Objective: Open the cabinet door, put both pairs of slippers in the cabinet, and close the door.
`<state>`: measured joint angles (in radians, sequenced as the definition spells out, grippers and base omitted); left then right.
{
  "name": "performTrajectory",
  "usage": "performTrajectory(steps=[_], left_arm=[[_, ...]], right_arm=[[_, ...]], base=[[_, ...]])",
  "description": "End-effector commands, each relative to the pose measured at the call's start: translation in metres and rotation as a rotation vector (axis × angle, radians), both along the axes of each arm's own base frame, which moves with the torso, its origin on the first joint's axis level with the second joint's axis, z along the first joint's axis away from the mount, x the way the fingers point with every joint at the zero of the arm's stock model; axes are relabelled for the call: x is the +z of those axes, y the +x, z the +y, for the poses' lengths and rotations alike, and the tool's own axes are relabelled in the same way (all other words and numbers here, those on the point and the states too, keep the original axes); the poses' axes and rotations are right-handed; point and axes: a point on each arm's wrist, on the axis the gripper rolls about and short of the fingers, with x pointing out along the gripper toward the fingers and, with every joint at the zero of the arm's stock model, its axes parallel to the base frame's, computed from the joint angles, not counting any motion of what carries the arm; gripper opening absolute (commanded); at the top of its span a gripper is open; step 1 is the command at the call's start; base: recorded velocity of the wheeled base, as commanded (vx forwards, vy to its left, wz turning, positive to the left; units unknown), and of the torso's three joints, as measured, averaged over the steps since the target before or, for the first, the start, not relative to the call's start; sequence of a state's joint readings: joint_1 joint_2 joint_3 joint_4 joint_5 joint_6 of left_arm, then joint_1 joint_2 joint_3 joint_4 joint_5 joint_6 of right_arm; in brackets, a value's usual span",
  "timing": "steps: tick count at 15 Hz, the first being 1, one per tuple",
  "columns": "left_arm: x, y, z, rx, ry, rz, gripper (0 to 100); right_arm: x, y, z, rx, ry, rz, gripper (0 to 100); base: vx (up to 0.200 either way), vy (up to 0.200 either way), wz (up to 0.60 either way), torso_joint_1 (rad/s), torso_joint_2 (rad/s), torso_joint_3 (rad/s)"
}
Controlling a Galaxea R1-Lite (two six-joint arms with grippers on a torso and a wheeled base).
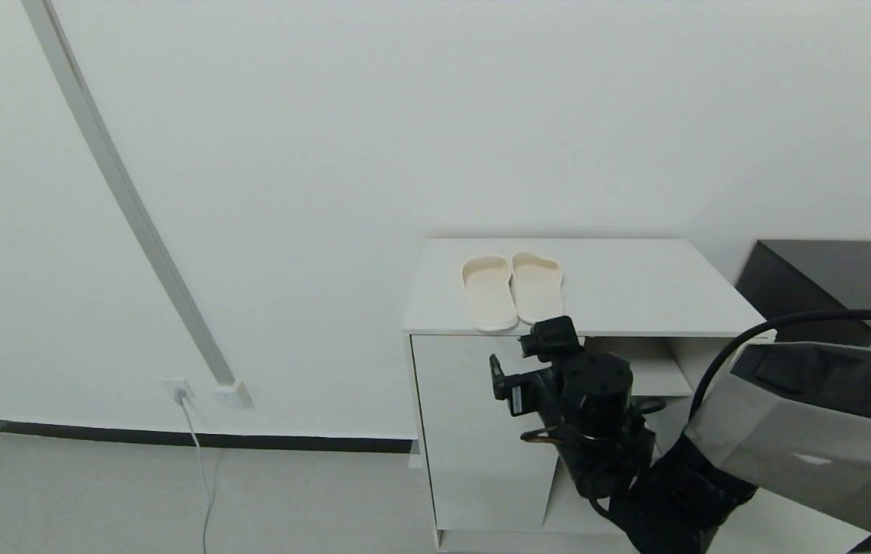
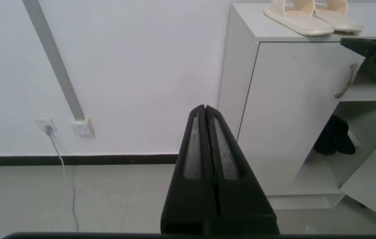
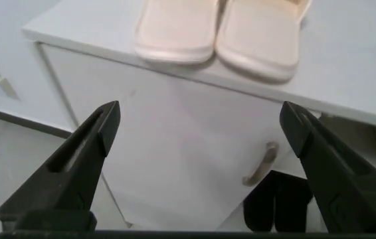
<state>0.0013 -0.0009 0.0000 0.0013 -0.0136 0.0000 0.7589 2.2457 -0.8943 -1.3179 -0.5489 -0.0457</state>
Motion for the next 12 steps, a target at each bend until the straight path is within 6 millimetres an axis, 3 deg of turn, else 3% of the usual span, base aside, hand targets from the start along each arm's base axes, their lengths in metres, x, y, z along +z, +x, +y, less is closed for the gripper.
performTrajectory(steps=[1, 5, 7, 12], left_arm=[[0.0, 0.0, 0.0, 0.0, 0.0, 0.001, 0], [0.0, 0.0, 0.0, 0.002, 0.002, 0.001, 0], [0.0, 0.0, 0.0, 0.0, 0.002, 0.001, 0], [0.0, 0.0, 0.0, 0.0, 0.002, 0.001, 0]], right_arm=[[0.044, 0.013, -0.001, -0.023, 0.06, -0.038, 100], [0.101, 0.022, 0.007, -0.03, 0.118, 0.062, 100], [0.113, 0.026, 0.011, -0.034, 0.131, 0.114, 100], [0.103, 0.031, 0.013, -0.029, 0.119, 0.169, 100]], base=[[0.0, 0.0, 0.0, 0.0, 0.0, 0.0], [0.0, 0.0, 0.0, 0.0, 0.0, 0.0], [0.0, 0.0, 0.0, 0.0, 0.0, 0.0], [0.2, 0.0, 0.0, -0.001, 0.0, 0.003]])
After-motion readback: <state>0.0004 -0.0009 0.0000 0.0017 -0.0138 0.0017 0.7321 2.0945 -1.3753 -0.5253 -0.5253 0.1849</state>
